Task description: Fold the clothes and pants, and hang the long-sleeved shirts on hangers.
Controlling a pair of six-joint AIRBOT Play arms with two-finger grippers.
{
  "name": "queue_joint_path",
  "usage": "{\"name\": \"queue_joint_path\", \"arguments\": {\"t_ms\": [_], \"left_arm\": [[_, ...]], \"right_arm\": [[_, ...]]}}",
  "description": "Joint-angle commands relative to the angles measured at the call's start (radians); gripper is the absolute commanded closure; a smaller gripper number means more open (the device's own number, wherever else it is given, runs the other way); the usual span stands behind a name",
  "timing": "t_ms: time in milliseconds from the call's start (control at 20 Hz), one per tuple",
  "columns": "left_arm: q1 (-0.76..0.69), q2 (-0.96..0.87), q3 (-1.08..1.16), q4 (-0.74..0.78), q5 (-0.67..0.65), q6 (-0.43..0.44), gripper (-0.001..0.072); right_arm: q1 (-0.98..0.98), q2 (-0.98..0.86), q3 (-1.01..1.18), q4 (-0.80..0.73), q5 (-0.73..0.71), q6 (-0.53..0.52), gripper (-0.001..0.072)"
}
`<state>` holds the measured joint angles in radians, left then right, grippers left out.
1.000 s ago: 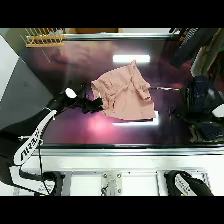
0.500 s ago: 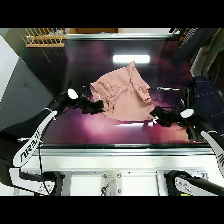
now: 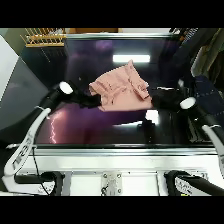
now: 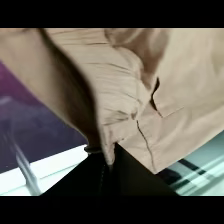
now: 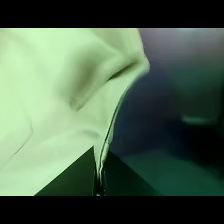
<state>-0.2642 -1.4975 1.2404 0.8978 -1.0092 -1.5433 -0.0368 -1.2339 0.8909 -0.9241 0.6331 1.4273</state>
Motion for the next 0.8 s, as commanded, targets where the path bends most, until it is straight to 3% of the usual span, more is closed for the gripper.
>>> {"name": "queue_joint_path", "arguments": {"t_ms": [0,250,450,650,750], "left_arm": [[0.015,0.185,0.128,-0.014,-0.140,-0.003,0.0695],[-0.093,0.539,0.221,-0.032,-0.181,-0.085,0.0695],[-0.184,0.723,0.220,-0.013,-0.135,-0.264,0.0695],[-0.277,0.745,0.159,0.301,-0.153,-0.494,0.0695],[-0.298,0.697,0.056,0.419,-0.153,-0.545,0.0695]], "right_arm": [[-0.036,0.171,0.299,-0.139,0.241,-0.052,0.0707],[-0.041,0.422,0.649,-0.158,0.412,-0.038,0.0707],[-0.040,0.552,0.684,-0.169,0.438,0.055,0.0707],[-0.034,0.479,0.684,-0.167,0.560,0.159,0.0708],[0.008,0.348,0.684,-0.165,0.645,0.174,0.0708]]}}
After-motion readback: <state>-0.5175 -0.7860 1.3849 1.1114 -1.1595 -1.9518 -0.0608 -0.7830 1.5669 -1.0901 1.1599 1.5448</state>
